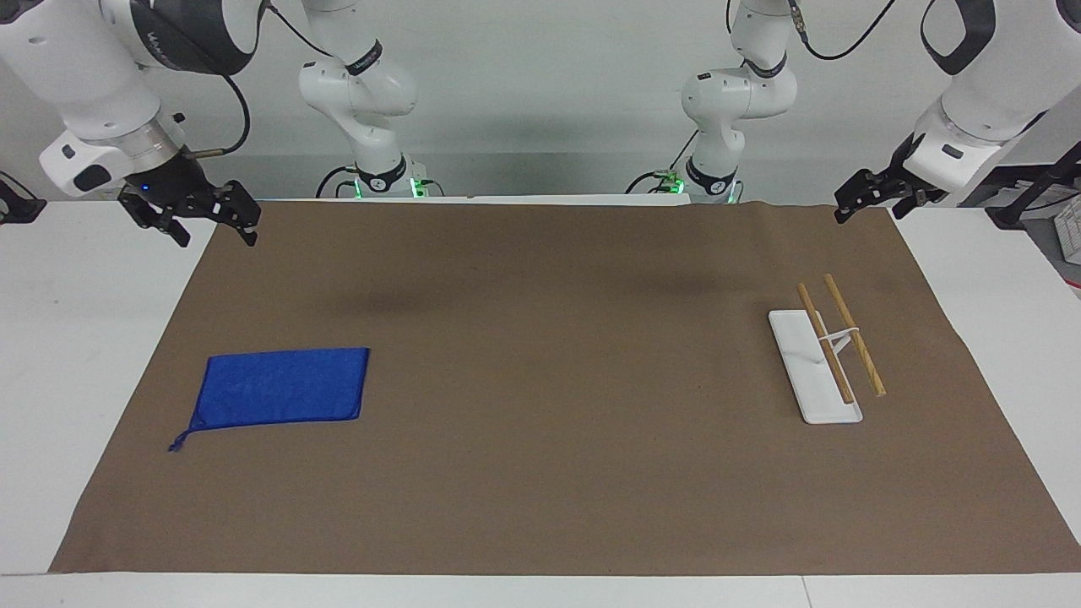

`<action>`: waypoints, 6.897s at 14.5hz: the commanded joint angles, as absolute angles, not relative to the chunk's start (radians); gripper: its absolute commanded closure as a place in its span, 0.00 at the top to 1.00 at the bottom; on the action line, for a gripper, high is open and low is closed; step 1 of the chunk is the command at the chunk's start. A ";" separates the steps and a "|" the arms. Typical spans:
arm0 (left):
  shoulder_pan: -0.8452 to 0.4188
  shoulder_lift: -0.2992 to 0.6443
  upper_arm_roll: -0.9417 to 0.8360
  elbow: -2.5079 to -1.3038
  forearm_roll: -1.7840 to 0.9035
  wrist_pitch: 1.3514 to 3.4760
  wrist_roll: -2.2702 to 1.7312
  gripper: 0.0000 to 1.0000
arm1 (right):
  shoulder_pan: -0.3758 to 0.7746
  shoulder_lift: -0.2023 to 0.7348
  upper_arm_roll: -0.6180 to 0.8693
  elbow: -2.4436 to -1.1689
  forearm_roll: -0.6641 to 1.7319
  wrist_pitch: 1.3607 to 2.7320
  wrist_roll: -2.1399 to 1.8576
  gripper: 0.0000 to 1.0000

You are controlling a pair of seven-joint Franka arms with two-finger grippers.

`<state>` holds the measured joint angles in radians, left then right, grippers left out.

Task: Right arm passes towel to left arm to hang
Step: 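Move the right gripper down onto the blue towel's near corner, then close the right gripper on the blue towel's corner, then lift the towel with the right gripper and carry it toward the left gripper, then bring the towel to the left gripper while the left gripper reaches out, then close the left gripper on the towel corner held by the right gripper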

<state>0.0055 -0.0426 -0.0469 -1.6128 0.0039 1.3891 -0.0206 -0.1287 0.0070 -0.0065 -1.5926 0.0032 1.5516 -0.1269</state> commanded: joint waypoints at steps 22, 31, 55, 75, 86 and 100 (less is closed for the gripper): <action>0.003 -0.058 -0.041 -1.635 -0.006 1.408 -0.015 1.00 | -0.190 0.231 -0.035 -2.079 -0.002 2.391 -0.348 0.99; 0.003 -0.058 -0.041 -1.635 -0.006 1.408 -0.015 1.00 | -0.187 0.288 -0.023 -2.069 -0.012 2.430 -0.363 0.95; 0.003 -0.058 -0.041 -1.635 -0.006 1.408 -0.015 1.00 | -0.207 0.316 0.027 -1.902 0.005 2.168 -0.263 0.00; -0.105 -0.228 -0.057 -2.077 -0.379 1.822 -1.045 1.00 | -0.132 0.290 0.735 -1.595 0.185 2.073 1.435 0.00; -0.253 -0.229 -0.058 -2.223 -0.534 2.184 -1.585 0.99 | -0.005 0.385 0.903 -1.586 0.146 2.549 1.914 0.00; -0.213 -0.227 -0.051 -2.226 -0.532 2.146 -1.560 0.04 | 0.003 0.388 0.902 -1.582 0.132 2.546 1.925 0.00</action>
